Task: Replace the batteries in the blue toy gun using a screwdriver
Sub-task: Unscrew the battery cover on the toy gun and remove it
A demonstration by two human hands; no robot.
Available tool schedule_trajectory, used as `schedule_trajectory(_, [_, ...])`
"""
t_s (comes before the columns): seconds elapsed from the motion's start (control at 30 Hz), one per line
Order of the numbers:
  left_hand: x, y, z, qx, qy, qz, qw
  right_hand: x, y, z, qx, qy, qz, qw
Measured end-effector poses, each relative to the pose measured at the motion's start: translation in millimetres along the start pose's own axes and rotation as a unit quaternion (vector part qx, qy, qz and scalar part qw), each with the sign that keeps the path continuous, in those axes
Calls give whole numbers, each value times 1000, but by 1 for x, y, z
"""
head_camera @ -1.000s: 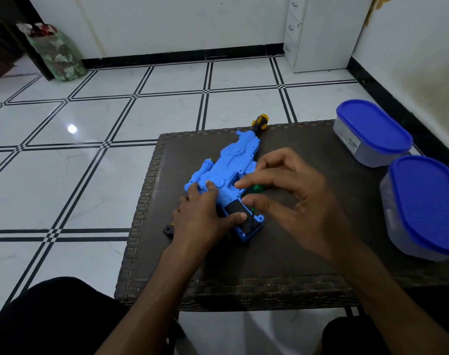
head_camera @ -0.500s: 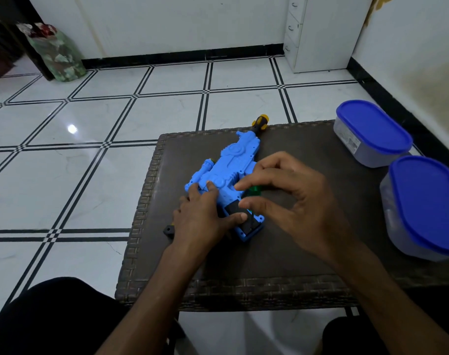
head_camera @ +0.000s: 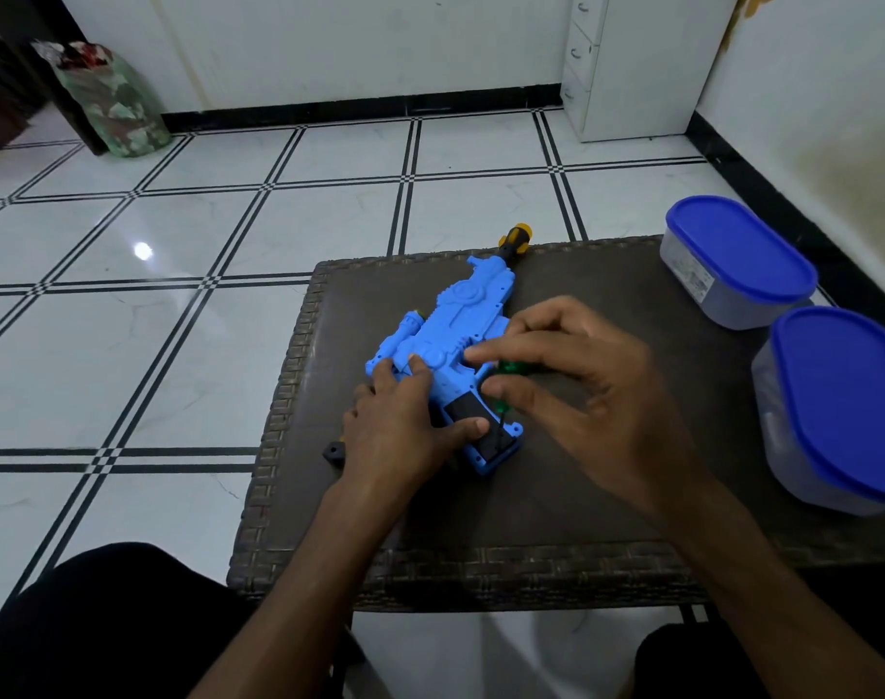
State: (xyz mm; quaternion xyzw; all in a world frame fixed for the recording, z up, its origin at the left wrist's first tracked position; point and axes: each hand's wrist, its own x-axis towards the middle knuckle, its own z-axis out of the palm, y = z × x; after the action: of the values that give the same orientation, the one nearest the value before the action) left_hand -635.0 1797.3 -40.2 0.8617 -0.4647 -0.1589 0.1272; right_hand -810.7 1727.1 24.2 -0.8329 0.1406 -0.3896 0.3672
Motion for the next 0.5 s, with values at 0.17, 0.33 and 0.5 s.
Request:
schedule_trajectory(0.17, [1,0,1,18,5,4,1000,0,-3,-2,51,-9,37,998])
schedule_trajectory(0.33, [1,0,0,8,16,9,1000,0,-3,-2,17,-30,2,999])
schedule_trajectory(0.5, [0,0,0,-1,9,5,1000,1,-2,-1,5,-18,-2,1000])
